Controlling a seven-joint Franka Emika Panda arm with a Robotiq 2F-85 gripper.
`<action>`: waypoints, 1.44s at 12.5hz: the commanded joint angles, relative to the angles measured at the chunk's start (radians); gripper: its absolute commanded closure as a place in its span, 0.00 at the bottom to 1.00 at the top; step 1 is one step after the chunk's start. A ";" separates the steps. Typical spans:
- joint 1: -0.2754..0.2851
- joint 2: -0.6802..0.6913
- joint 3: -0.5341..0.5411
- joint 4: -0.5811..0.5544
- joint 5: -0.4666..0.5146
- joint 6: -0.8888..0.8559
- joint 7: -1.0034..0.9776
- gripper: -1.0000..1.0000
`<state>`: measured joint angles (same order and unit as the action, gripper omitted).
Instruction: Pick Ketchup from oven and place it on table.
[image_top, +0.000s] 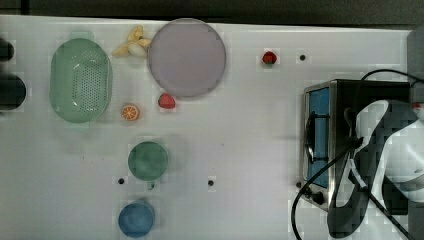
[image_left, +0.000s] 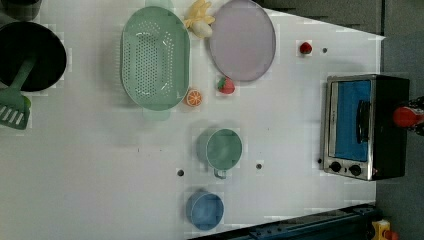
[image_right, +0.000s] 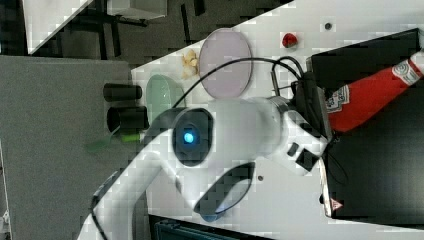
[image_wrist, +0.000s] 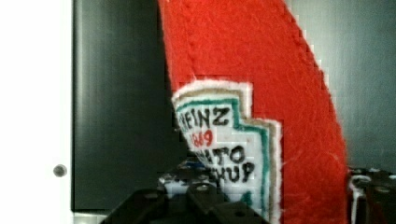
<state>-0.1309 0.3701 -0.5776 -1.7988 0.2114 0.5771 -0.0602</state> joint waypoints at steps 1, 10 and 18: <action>0.062 -0.097 -0.001 0.114 -0.050 -0.105 -0.044 0.36; 0.247 -0.292 0.210 0.163 -0.096 -0.443 -0.050 0.36; 0.285 -0.295 0.397 -0.078 -0.240 -0.365 -0.031 0.36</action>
<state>0.1782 0.0522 -0.1622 -1.8281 -0.0253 0.2351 -0.0773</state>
